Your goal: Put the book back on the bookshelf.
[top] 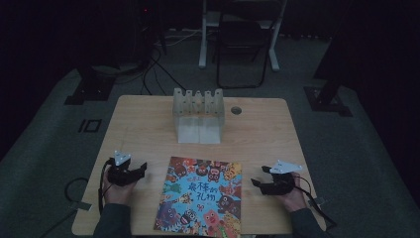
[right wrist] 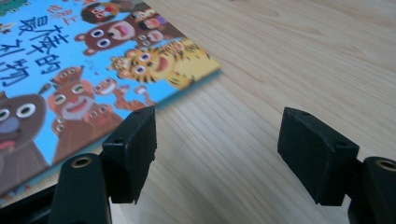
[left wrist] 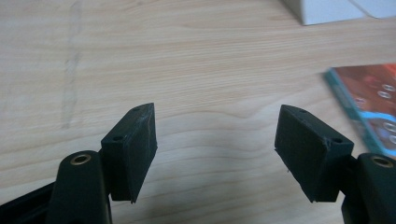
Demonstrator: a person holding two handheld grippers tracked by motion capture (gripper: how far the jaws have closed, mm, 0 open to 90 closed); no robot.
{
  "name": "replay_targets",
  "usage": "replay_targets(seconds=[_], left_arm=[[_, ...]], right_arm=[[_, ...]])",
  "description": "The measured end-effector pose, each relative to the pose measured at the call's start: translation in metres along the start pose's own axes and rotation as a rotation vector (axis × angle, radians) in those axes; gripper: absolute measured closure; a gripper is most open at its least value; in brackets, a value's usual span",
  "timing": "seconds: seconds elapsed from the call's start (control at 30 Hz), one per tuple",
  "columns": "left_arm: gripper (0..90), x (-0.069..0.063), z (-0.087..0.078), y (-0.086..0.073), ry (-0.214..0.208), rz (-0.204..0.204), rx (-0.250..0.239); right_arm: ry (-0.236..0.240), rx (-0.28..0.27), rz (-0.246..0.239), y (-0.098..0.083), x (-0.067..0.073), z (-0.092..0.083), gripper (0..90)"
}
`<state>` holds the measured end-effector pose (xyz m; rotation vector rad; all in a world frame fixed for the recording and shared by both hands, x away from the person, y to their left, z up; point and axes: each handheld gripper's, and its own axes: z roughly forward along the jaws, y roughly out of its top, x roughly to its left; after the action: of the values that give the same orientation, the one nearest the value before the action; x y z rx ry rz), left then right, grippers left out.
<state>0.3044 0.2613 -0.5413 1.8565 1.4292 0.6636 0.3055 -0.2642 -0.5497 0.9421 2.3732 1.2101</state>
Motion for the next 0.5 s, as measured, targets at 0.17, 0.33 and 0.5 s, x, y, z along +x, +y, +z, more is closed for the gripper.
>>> replay_targets(seconds=[0.17,0.33,0.5], left_arm=[[29.6,-0.015,-0.006,-0.003,-0.046,0.045,-0.006],[29.4,-0.034,-0.015,-0.009,-0.098,0.112,-0.018],[28.8,-0.05,-0.021,-0.013,-0.151,0.166,-0.035]], right_arm=[[0.006,0.007,-0.023,0.01,0.007,0.01,27.9],[0.009,-0.001,-0.015,0.019,0.01,0.019,28.6],[0.023,-0.013,-0.007,0.029,0.011,0.029,30.8]])
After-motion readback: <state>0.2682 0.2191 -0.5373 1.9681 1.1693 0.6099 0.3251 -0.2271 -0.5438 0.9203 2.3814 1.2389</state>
